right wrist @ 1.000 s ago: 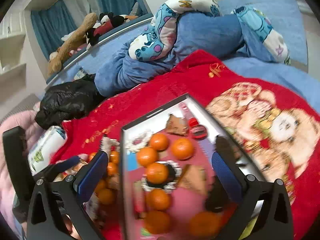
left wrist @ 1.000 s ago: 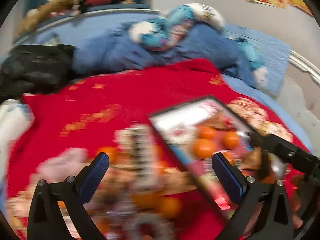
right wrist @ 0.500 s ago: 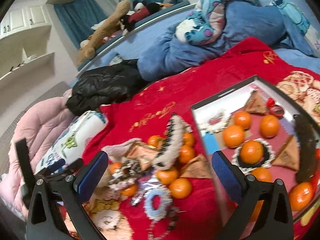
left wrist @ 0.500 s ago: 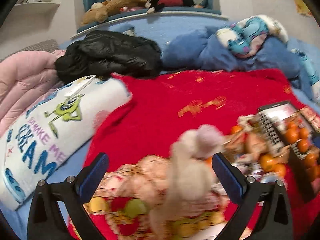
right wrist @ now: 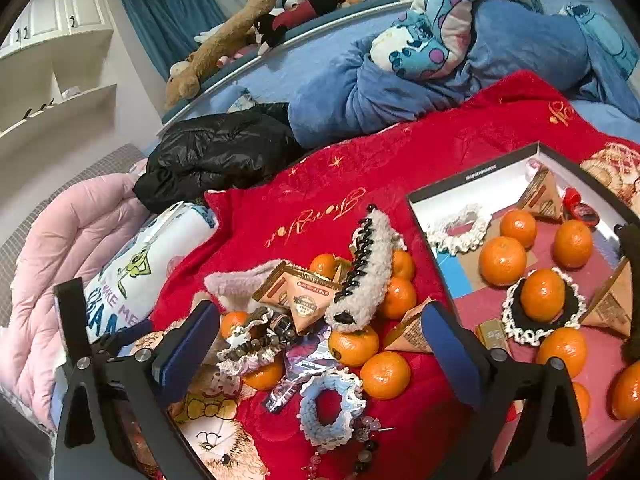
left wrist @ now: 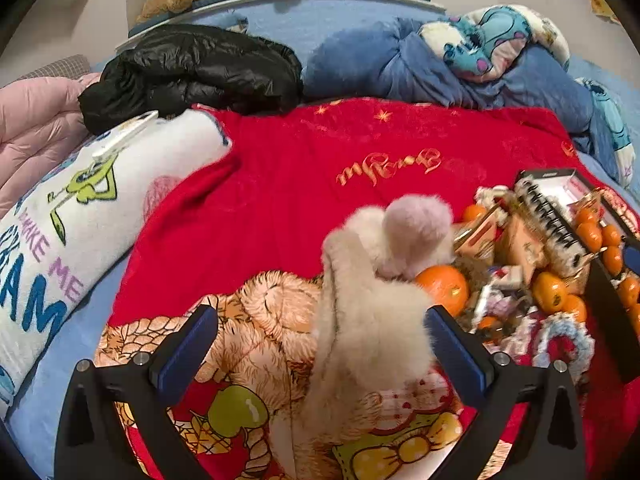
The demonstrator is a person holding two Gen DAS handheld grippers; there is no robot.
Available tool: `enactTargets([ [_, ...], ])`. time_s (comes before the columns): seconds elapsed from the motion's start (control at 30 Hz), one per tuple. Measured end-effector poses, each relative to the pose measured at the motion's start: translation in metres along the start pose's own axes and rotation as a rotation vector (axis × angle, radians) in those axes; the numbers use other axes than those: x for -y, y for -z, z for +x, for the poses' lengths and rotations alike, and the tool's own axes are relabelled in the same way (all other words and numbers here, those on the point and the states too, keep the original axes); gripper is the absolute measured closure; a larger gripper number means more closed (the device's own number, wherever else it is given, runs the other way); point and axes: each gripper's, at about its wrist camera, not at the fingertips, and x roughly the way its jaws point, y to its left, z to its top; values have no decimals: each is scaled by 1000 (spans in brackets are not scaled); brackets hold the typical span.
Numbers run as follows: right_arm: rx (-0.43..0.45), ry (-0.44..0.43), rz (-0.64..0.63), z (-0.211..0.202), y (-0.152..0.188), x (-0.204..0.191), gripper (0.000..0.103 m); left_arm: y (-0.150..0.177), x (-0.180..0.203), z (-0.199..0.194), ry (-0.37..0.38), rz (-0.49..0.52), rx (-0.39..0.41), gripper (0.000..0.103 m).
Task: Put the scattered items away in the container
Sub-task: 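Grasp the fluffy pink-white plush with the left gripper while the right gripper approaches the hair clip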
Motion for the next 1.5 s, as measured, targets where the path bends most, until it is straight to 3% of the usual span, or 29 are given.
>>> enactTargets([
  [0.27, -4, -59, 35, -2, 1, 6, 0, 3, -6, 17, 83, -65, -14, 2],
  [0.37, -1, -81, 55, -2, 0, 9, 0, 5, -2, 24, 126, -66, -29, 17],
  [0.5, -5, -65, 58, -1, 0, 11, 6, 5, 3, 27, 225, -93, -37, 55],
  [0.6, -12, -68, 55, 2, 0, 12, 8, 5, 13, 20, 163, -41, -13, 68],
  [0.83, -42, -72, 0, 18, 2, 1, 27, 1, 11, -2, 133, -57, 34, 74],
  [0.97, -57, -19, -31, 33, 3, -1, 35, -5, 7, -7, 129, -78, 41, 79],
  [1.03, -68, 18, -22, 41, 4, 1, 41, -2, 4, -9, 107, -74, 44, 99],
  [1.17, -101, 41, -11, 56, 9, 5, 43, 0, 2, -11, 106, -62, 43, 99],
  [1.3, -116, 88, -8, 63, 10, 10, 51, 2, -4, -11, 154, -70, 44, 98],
  [1.37, -124, 95, 15, 67, 10, 15, 51, 3, -4, -9, 153, -62, 38, 85],
  [1.43, -116, 87, 37, 69, 9, 21, 55, 5, 1, -3, 95, -44, 29, 65],
  [1.5, -98, 91, 29, 69, 10, 21, 56, 7, 7, 5, 98, -14, 8, 61],
])
